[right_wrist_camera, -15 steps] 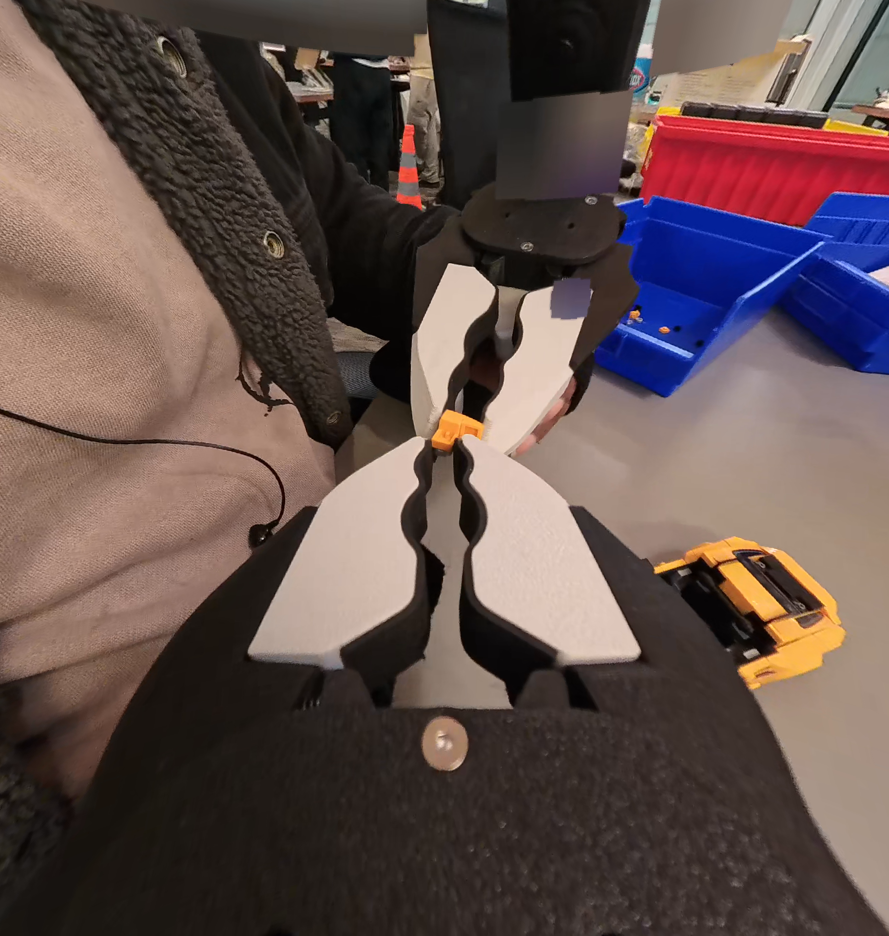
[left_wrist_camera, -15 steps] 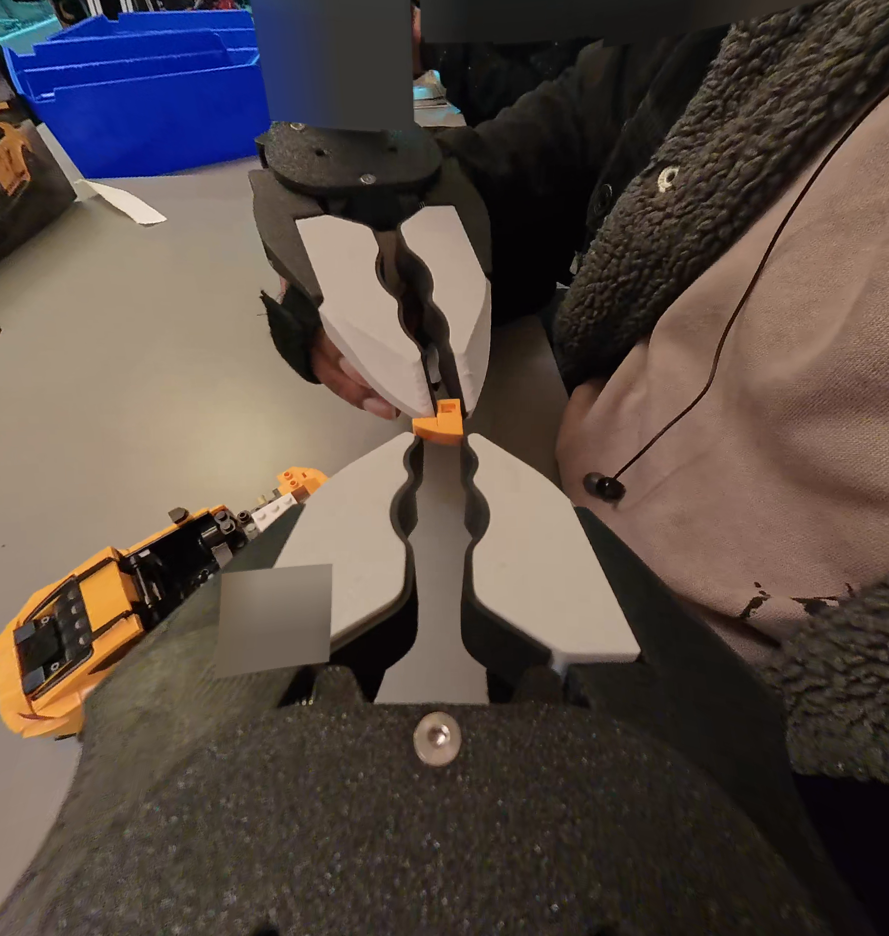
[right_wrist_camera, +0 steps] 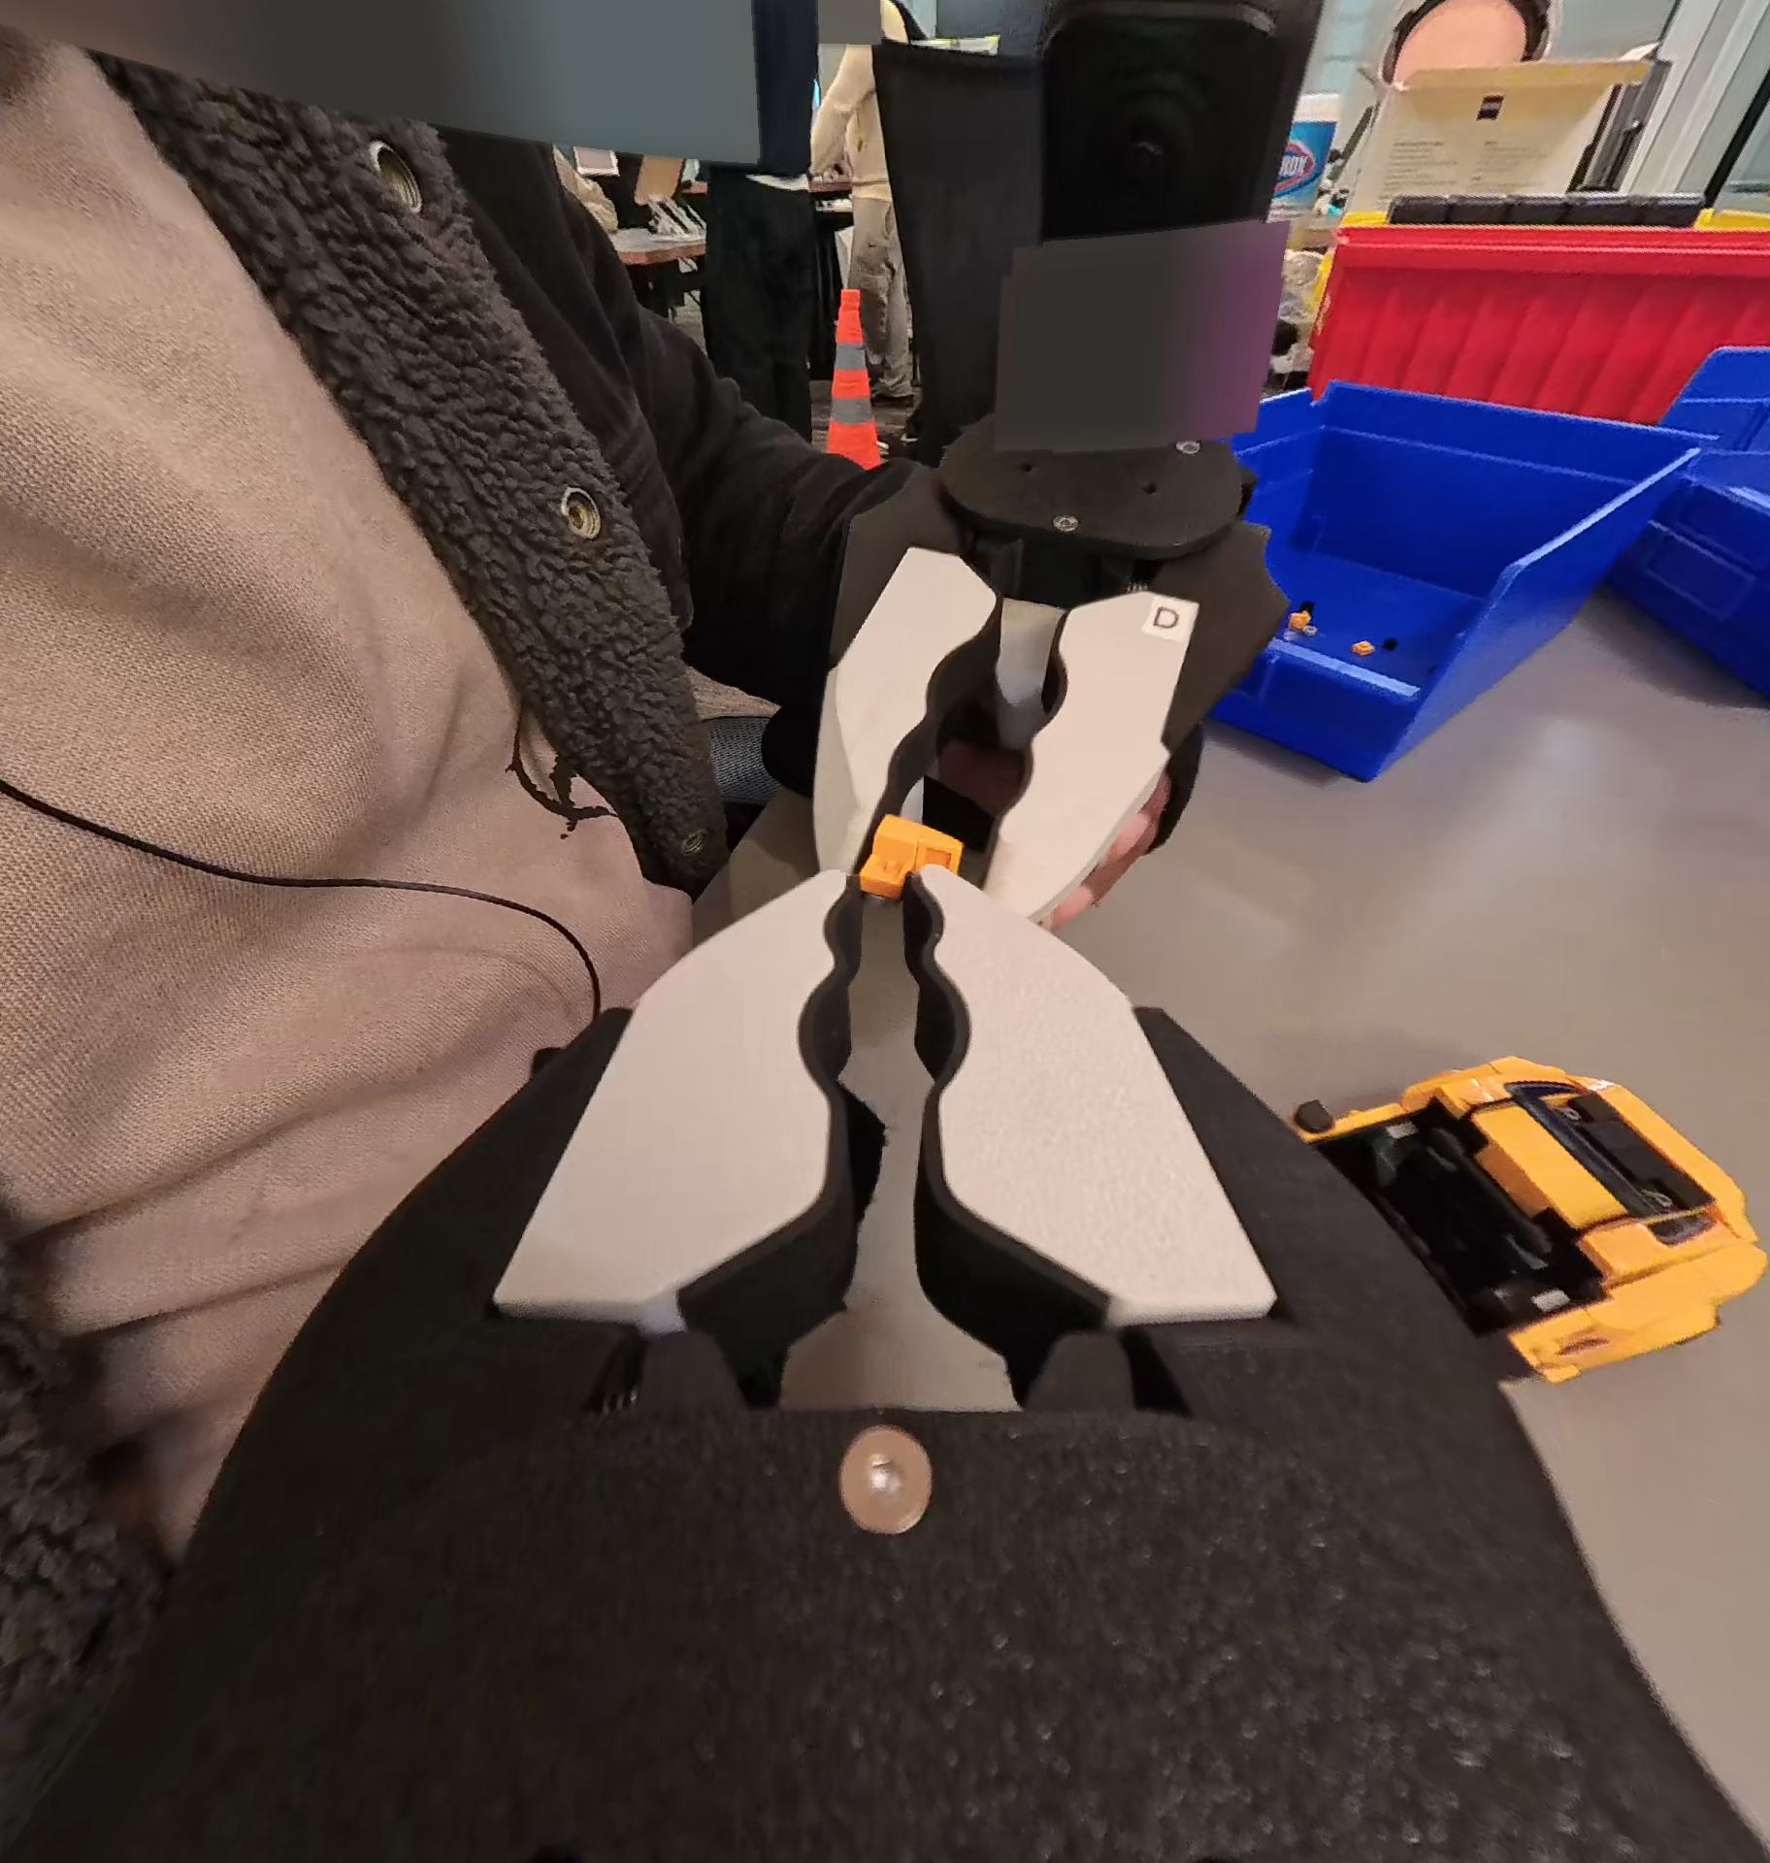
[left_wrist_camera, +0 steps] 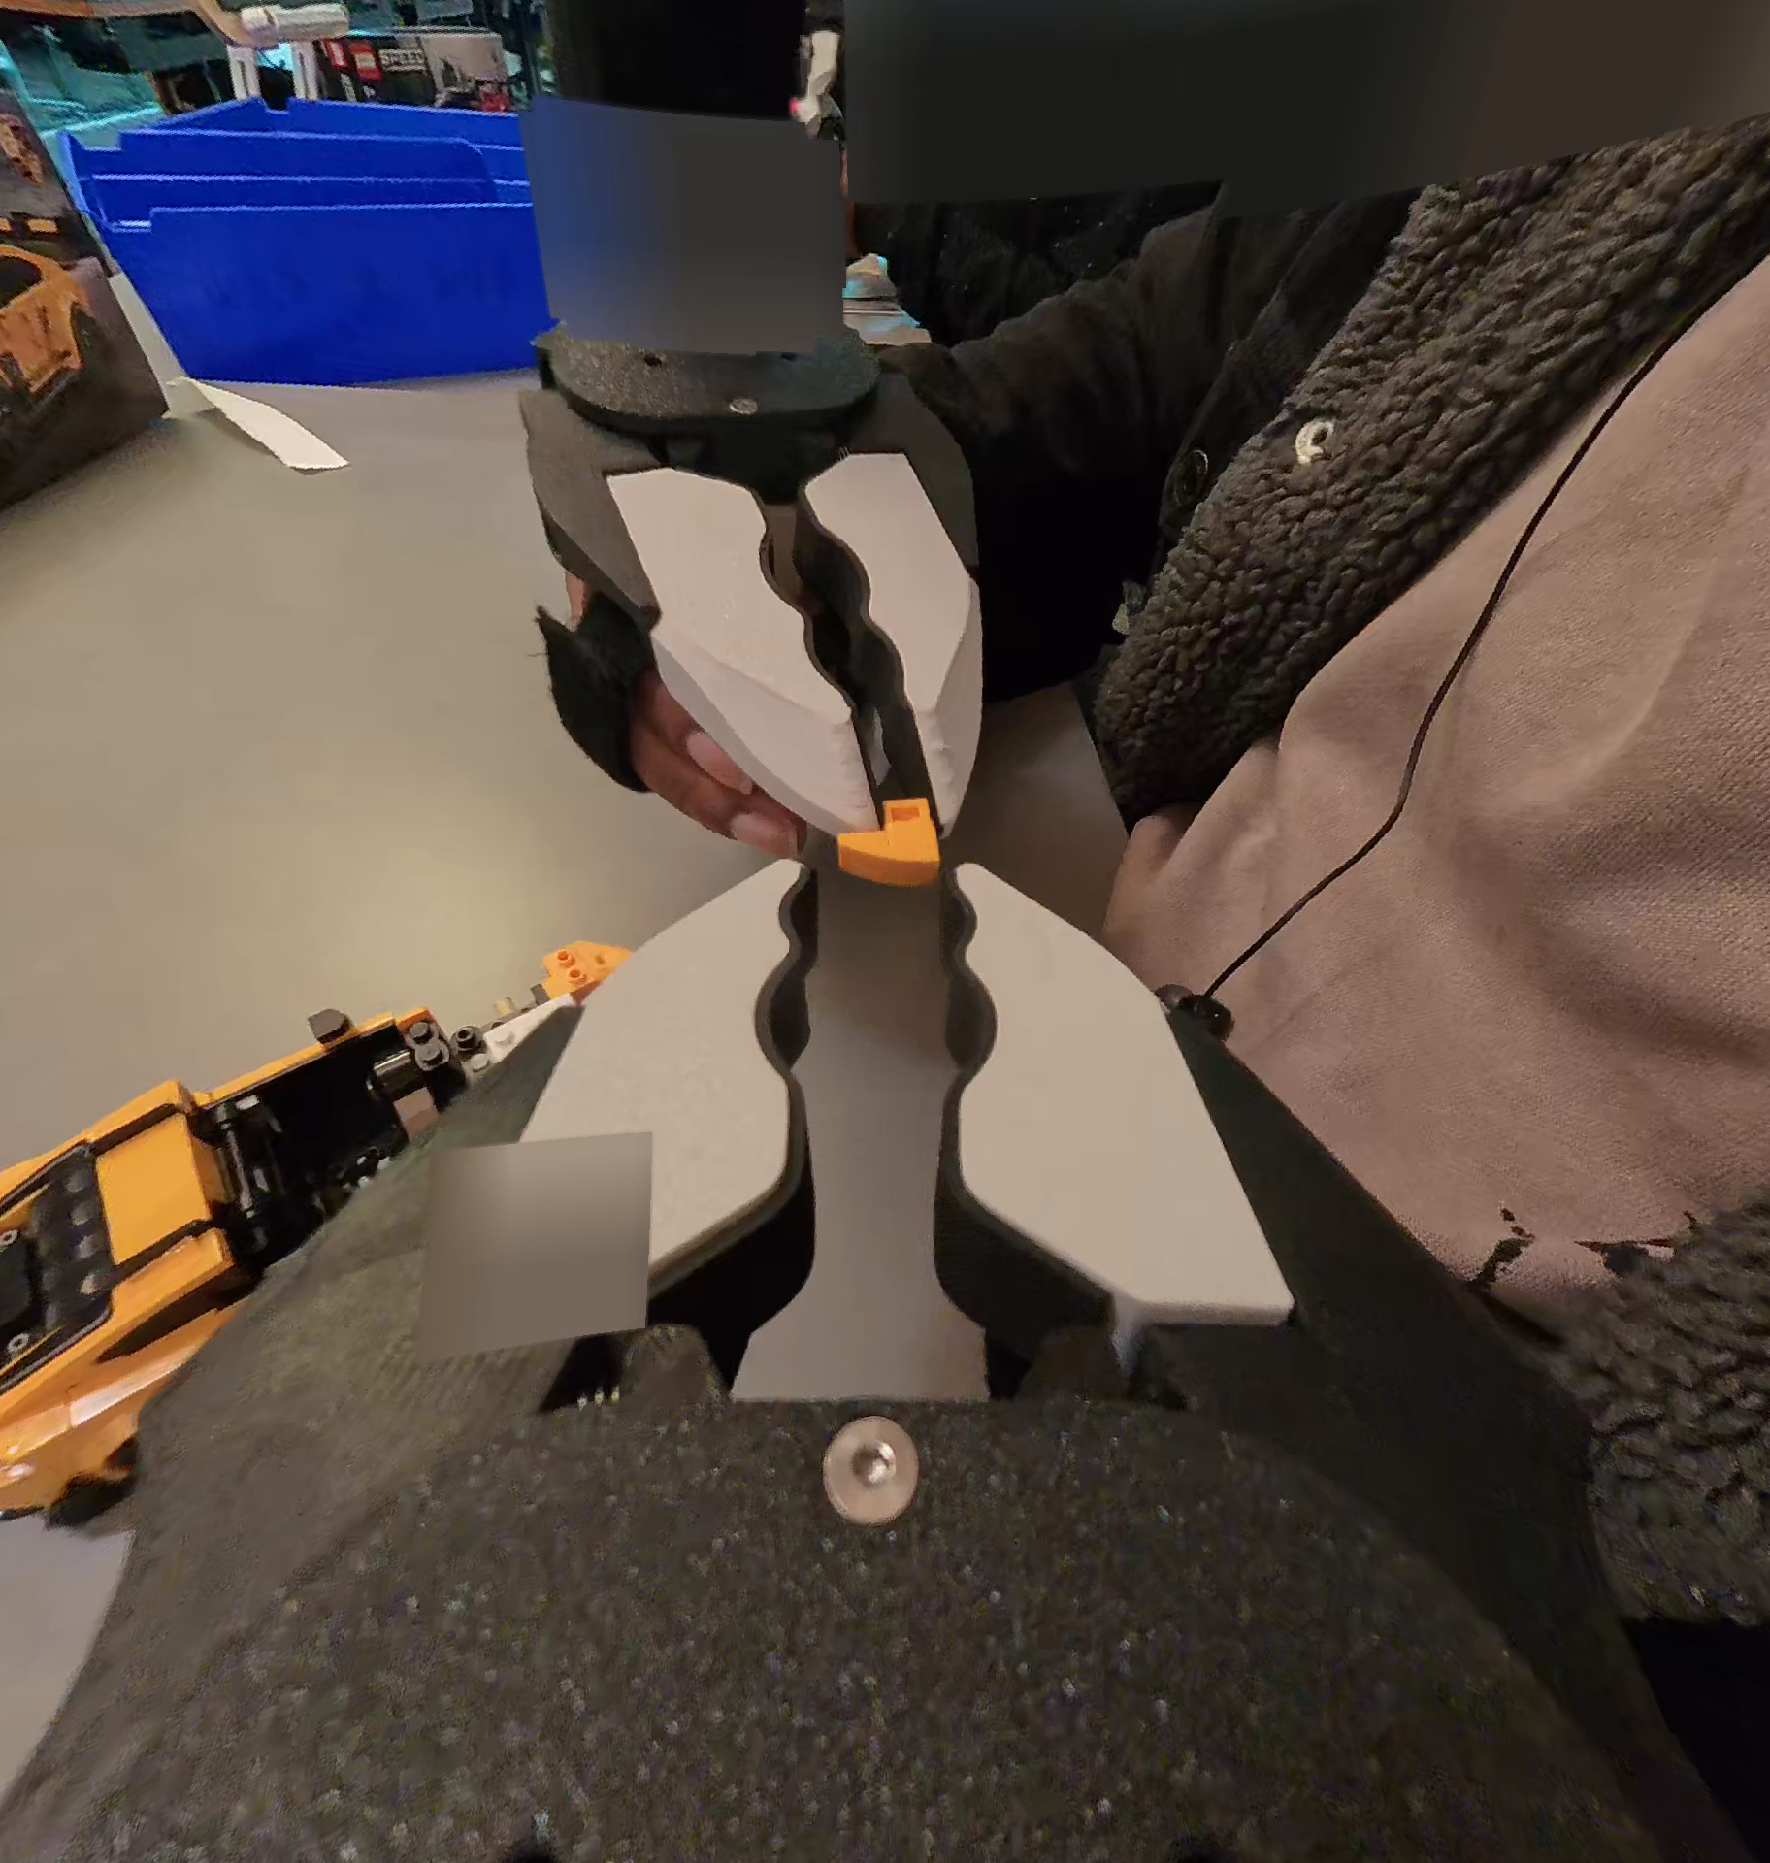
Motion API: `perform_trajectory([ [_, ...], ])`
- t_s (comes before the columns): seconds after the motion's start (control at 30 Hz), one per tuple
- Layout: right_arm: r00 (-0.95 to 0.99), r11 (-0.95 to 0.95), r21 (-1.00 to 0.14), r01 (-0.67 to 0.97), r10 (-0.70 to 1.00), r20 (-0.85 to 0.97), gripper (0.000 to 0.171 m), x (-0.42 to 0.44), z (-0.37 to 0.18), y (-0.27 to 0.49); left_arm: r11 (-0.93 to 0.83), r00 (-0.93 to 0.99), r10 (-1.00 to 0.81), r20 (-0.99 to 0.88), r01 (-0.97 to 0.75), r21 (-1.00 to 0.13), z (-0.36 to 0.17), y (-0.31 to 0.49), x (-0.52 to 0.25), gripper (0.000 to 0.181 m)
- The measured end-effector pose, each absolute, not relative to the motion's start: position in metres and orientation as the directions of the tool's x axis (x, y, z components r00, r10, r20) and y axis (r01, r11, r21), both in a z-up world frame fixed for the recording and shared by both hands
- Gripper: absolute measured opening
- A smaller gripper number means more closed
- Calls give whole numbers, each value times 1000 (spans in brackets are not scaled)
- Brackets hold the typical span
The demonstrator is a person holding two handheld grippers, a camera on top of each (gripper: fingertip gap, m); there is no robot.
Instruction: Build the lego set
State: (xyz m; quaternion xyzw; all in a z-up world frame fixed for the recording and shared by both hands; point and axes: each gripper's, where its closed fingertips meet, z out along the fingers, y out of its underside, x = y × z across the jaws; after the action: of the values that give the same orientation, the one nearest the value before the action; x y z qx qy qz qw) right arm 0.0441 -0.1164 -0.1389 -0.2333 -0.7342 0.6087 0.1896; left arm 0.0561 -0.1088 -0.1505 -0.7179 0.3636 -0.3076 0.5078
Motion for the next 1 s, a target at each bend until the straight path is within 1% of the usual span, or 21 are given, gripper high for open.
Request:
perform_trajectory([
  [0.1,-828,151,-981,122,561,-16,8,46,-142,-118,-220,532,-843,72,-220,-950,-154,-111,60,17],
  [0.4,-821,133,-980,145,569,-44,8,47,-146,-115,-239,553,-828,91,-201,-950,-157,-107,56,16],
  [0.8,-764,147,-974,173,644,-39,9,43,-151,-103,-251,625,-776,84,-184,-950,-161,-98,44,17],
  [1.0,-765,147,-973,179,643,-43,7,44,-152,-103,-250,628,-774,82,-183,-951,-162,-98,44,17],
])
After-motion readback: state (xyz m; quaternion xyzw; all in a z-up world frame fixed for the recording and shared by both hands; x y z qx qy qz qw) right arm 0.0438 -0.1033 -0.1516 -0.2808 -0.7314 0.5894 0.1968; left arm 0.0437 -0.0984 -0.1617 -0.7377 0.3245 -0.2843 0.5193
